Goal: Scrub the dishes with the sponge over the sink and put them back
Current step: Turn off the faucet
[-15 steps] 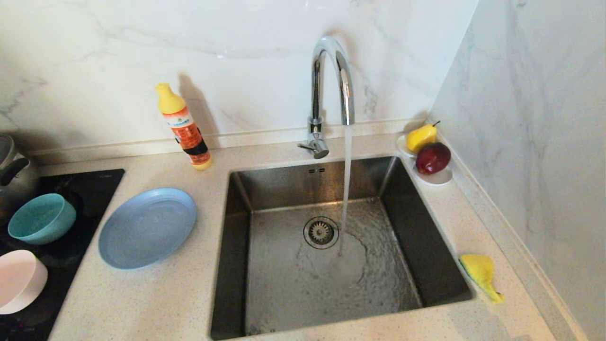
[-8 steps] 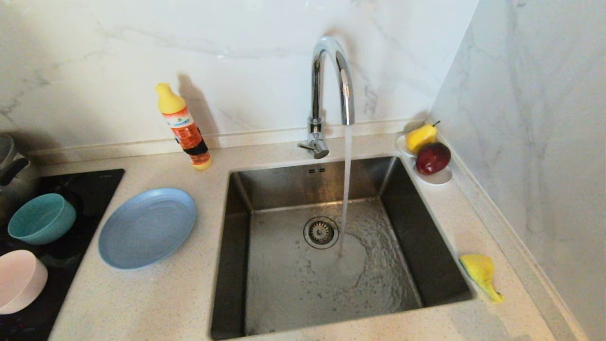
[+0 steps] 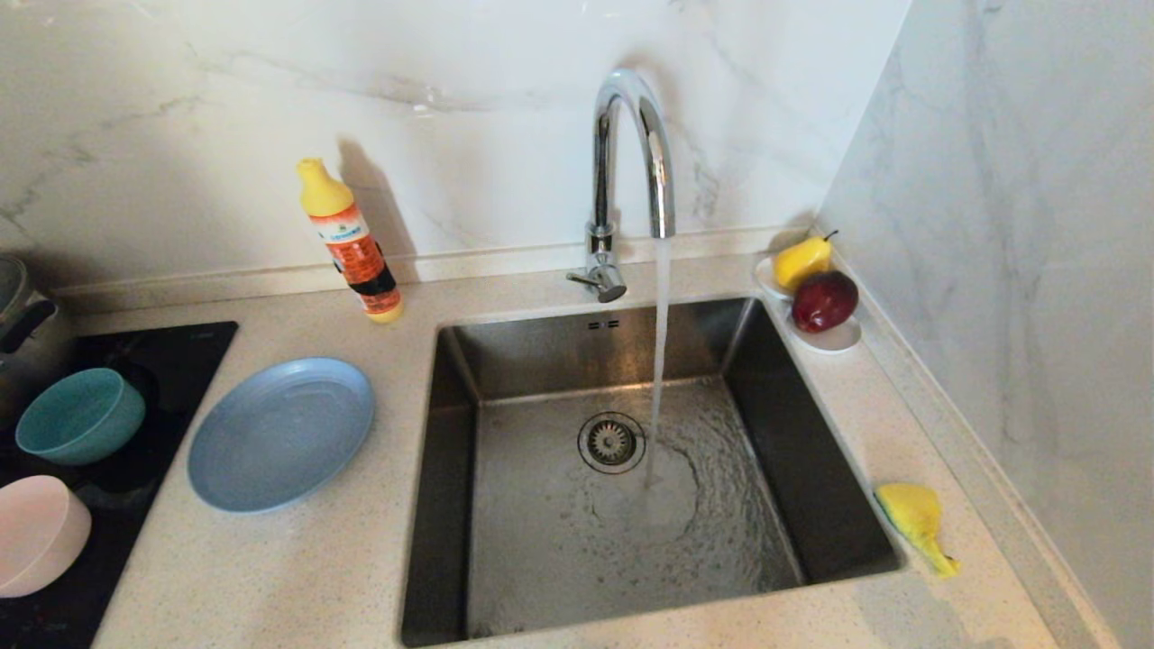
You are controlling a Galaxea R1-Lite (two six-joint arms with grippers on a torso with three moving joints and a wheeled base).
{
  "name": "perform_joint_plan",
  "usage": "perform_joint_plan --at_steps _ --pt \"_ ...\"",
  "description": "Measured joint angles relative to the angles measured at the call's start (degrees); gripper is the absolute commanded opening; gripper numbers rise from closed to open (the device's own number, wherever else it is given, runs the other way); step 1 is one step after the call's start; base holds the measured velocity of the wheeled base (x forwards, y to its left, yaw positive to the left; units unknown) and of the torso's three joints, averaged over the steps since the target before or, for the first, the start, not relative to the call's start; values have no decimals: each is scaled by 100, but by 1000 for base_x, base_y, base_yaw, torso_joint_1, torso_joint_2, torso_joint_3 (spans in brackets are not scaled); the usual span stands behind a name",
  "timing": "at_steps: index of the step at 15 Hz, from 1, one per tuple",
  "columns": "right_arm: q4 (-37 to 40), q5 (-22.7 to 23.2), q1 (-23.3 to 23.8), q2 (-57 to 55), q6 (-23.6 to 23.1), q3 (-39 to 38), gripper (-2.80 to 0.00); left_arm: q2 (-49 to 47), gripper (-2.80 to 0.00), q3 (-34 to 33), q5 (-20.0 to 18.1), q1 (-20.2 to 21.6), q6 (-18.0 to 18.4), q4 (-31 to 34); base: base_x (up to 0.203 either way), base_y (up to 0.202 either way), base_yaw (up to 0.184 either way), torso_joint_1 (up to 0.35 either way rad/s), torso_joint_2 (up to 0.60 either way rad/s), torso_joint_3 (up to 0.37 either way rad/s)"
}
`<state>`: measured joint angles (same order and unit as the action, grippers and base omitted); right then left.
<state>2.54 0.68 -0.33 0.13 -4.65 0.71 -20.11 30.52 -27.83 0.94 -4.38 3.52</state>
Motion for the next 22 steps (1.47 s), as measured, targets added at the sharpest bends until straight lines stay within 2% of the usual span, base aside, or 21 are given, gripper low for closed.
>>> perform_joint_plan --at_steps 3,4,6,8,10,12,14,16,18,19,22 --pt "0 1 0 -2 5 0 -280 -1913 -280 860 -1595 -72 -236 -159 0 0 0 0 0 0" --pt "0 1 0 -2 2 0 -280 -2474 -280 1029 -1966 -140 -278 -292 0 0 0 0 0 0" --pt "0 -1 1 -2 2 0 -280 -3720 -280 1282 -2533 -391 -334 -774 0 0 0 0 0 0" --pt "0 1 2 -2 2 0 -280 -4806 -280 1426 -2777 -696 -363 -1419 0 0 0 0 0 0" --pt "0 1 0 -2 2 0 -280 -5774 -280 1518 -2875 -1001 -400 -2146 0 0 0 0 0 0" --pt "0 1 0 -2 2 0 -280 -6610 -280 1603 -2818 -1286 -476 -2789 0 0 0 0 0 0" --pt "0 1 0 -2 5 0 -280 -7361 -280 1752 -2555 -1572 -625 -3405 0 0 0 0 0 0" --pt "0 1 0 -2 4 0 -280 -8005 -280 1960 -2129 -1828 -921 -4035 0 0 0 0 0 0" --pt "1 1 0 -2 3 0 -280 -8542 -280 2148 -1809 -2006 -1443 -4752 0 0 0 0 0 0" --pt "0 1 0 -2 2 0 -280 -8751 -280 2210 -1765 -2068 -1643 -5036 0 0 0 0 0 0" --pt "1 1 0 -2 -1 0 -280 -9274 -280 2491 -1594 -2163 -1777 -5313 0 0 0 0 0 0"
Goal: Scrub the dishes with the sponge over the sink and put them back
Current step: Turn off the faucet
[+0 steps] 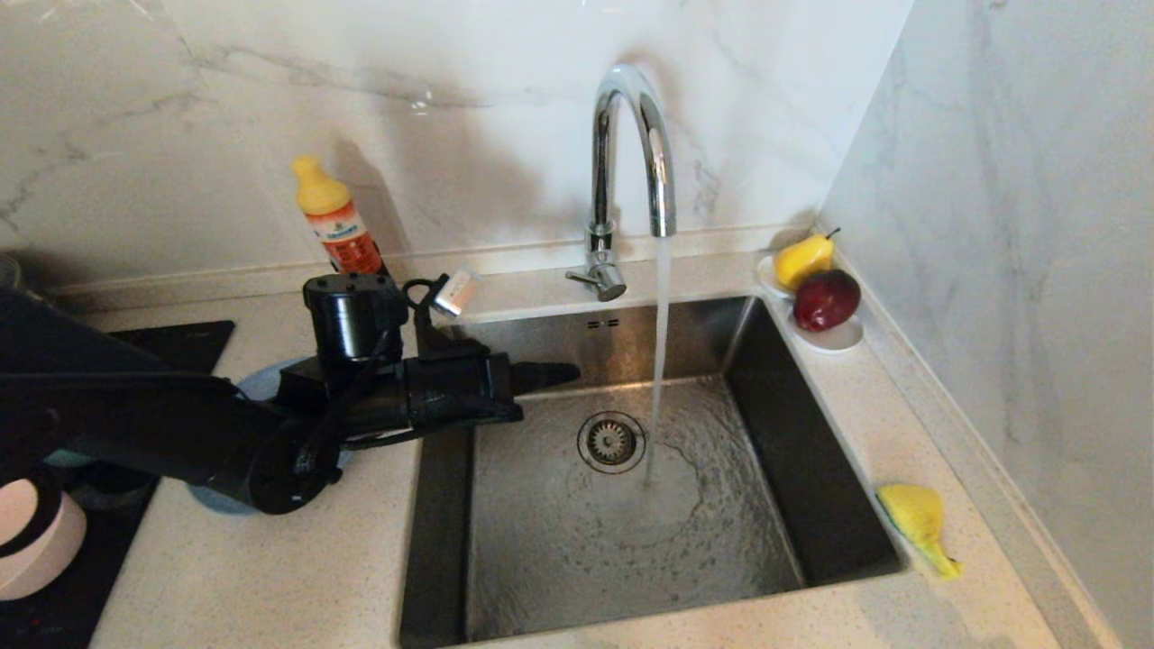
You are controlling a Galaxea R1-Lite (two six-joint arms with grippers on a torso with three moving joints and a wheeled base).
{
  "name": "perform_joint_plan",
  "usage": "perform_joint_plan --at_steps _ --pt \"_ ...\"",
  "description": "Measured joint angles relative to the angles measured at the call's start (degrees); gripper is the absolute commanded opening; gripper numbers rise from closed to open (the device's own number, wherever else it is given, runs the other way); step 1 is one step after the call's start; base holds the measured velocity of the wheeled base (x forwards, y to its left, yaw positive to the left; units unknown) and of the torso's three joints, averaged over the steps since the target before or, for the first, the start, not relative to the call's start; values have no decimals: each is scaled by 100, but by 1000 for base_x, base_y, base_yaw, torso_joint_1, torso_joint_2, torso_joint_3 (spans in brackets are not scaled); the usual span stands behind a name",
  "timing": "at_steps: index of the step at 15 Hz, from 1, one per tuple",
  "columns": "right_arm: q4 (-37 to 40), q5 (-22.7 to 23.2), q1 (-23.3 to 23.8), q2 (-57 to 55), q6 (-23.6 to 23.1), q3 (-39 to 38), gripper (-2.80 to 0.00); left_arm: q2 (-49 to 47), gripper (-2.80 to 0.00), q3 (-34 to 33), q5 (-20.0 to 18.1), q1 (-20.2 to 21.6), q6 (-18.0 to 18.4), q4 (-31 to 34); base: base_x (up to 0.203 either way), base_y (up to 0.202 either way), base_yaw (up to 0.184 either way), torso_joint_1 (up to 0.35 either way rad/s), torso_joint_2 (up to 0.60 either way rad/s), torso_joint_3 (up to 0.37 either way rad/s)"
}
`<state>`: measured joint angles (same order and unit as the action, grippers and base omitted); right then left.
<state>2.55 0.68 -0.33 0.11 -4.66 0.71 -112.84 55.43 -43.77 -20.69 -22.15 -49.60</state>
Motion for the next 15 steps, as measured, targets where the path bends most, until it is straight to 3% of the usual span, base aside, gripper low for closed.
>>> perform_joint_plan --at_steps 2,7,10,15 --pt "-1 0 0 0 3 0 -280 -289 -280 347 302 -24 -168 -6 0 0 0 0 0 0" --pt "-1 -2 0 0 2 0 -280 -870 -280 1390 1131 -100 -1073 -11 0 0 0 0 0 0" --pt "-1 -2 0 -1 4 0 -280 -1124 -280 1905 1262 -108 -1687 -107 0 0 0 0 0 0" --pt "-1 0 0 -1 2 0 -280 -1577 -280 2589 1556 -111 -2141 -235 0 0 0 0 0 0"
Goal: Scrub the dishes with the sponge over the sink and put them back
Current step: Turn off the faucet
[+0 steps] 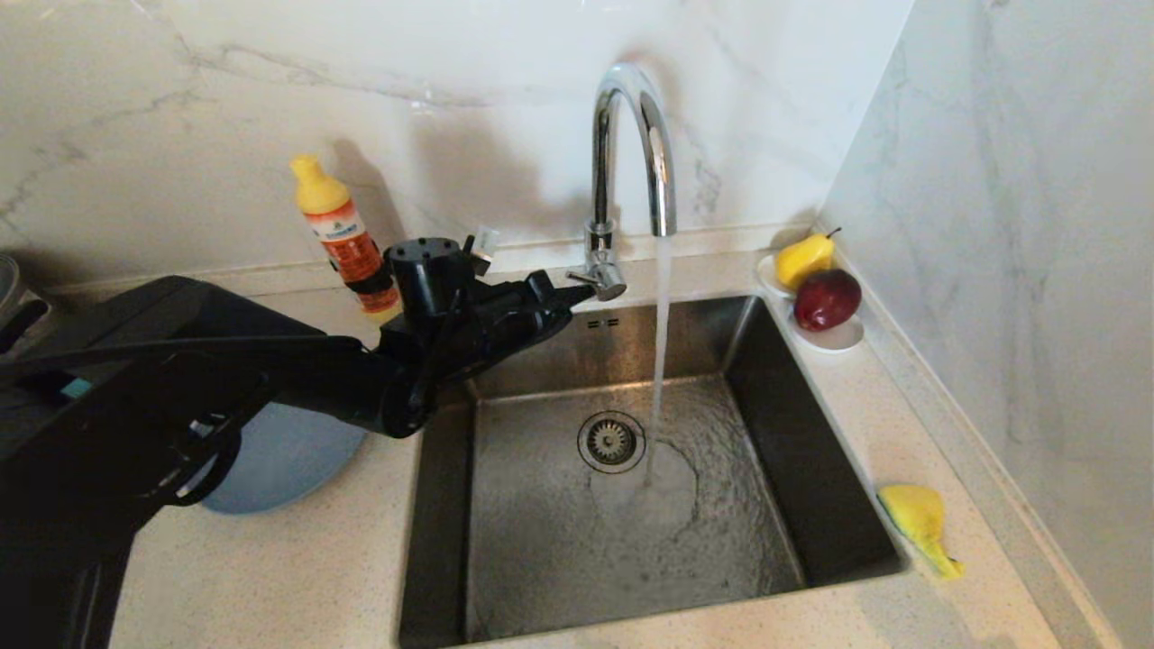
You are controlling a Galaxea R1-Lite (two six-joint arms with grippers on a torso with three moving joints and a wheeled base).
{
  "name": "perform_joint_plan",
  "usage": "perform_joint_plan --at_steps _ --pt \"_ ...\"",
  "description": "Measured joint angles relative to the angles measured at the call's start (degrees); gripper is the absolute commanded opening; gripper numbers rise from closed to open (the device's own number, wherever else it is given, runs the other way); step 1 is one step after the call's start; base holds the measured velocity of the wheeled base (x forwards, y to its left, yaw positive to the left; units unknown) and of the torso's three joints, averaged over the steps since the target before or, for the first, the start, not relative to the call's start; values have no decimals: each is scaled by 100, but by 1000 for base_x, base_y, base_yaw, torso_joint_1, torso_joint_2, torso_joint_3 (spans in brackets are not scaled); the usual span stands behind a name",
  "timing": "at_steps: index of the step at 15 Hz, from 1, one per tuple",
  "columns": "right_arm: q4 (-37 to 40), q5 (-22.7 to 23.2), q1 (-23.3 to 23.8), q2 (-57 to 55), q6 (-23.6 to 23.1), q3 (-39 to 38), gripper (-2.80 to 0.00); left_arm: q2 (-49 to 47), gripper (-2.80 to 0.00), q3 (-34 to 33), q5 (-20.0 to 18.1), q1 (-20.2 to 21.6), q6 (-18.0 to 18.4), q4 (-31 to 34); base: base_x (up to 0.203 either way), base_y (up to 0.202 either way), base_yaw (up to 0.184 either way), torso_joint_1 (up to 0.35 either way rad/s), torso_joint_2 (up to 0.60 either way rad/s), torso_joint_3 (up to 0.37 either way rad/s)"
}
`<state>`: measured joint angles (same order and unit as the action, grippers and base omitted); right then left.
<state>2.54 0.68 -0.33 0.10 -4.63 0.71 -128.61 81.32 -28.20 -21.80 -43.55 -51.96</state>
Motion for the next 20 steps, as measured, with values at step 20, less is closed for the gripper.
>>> perform_joint_plan --at_steps 20 --pt "0 0 0 0 1 0 -280 -1044 -280 1744 663 63 -806 70 0 0 0 0 0 0"
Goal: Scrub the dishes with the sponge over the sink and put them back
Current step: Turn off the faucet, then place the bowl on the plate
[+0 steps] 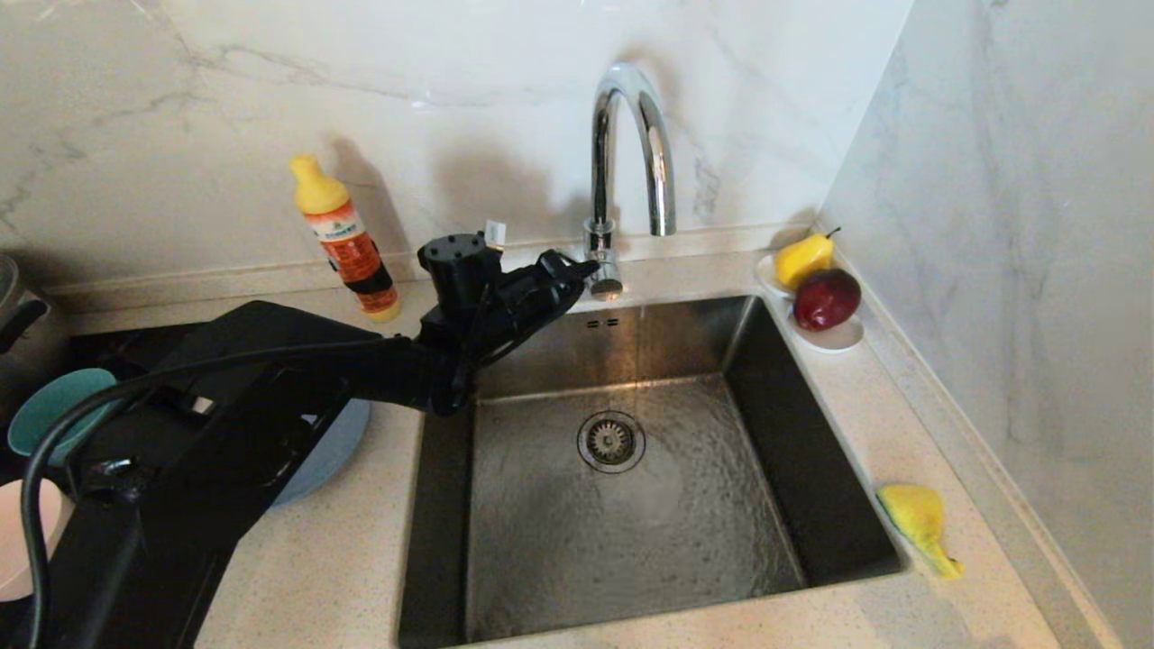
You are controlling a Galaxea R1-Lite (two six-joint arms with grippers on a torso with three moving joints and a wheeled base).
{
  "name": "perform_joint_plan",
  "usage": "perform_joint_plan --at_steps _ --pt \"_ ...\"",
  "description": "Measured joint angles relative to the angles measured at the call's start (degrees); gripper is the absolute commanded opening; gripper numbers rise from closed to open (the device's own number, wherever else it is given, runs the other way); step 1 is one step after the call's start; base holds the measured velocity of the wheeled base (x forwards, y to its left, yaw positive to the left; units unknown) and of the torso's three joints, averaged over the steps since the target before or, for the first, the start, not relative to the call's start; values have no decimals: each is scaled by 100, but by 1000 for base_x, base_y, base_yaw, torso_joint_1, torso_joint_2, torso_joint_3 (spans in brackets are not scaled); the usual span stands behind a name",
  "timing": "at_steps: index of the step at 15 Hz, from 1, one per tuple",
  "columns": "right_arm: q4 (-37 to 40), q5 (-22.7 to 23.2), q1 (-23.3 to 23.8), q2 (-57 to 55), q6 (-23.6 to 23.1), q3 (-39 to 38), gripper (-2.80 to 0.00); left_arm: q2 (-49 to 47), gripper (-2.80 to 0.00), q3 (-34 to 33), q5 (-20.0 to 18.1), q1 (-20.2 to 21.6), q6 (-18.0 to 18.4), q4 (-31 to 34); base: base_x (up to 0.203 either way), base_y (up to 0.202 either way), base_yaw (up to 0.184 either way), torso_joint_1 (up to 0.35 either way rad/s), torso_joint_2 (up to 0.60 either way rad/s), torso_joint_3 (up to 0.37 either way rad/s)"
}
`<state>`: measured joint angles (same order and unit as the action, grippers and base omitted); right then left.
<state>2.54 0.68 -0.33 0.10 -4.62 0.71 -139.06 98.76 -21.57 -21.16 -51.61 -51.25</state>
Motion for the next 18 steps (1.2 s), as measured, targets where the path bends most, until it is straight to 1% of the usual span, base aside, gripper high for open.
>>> perform_joint_plan --at_steps 2,4,7,8,9,10,11,13,14,15,16,17,18 --pt "0 -1 0 -1 0 0 -280 106 -280 -115 28 11 -50 -15 0 0 0 0 0 0" --pt "0 0 0 -2 0 0 -280 354 -280 -486 38 16 -84 -69 0 0 0 0 0 0" --pt "0 0 0 -2 0 0 -280 1070 -280 -1694 40 -16 -21 -452 0 0 0 0 0 0" --pt "0 -2 0 -2 1 0 -280 1457 -280 -2176 34 -26 84 -581 0 0 0 0 0 0" --pt "0 0 0 -2 -1 0 -280 1884 -280 -2644 35 -30 265 -628 0 0 0 0 0 0" --pt "0 0 0 -2 -1 0 -280 2353 -280 -3097 85 -33 538 -579 0 0 0 0 0 0" --pt "0 0 0 -2 0 0 -280 2860 -280 -3499 213 -33 861 -431 0 0 0 0 0 0" --pt "0 0 0 -2 -1 0 -280 3882 -280 -4101 695 -17 1700 175 0 0 0 0 0 0" --pt "-1 -2 2 -2 -1 0 -280 4386 -280 -4281 1053 33 2154 655 0 0 0 0 0 0" --pt "-1 0 0 -2 -1 0 -280 4860 -280 -4361 1501 102 2582 1306 0 0 0 0 0 0" --pt "-1 -2 2 -2 -4 0 -280 5309 -280 -4346 2037 184 2933 2061 0 0 0 0 0 0" --pt "0 0 0 -2 -1 0 -280 5710 -280 -4240 2569 328 3228 2821 0 0 0 0 0 0" --pt "0 0 0 -2 -1 0 -280 6040 -280 -4143 3127 606 3535 3516 0 0 0 0 0 0"
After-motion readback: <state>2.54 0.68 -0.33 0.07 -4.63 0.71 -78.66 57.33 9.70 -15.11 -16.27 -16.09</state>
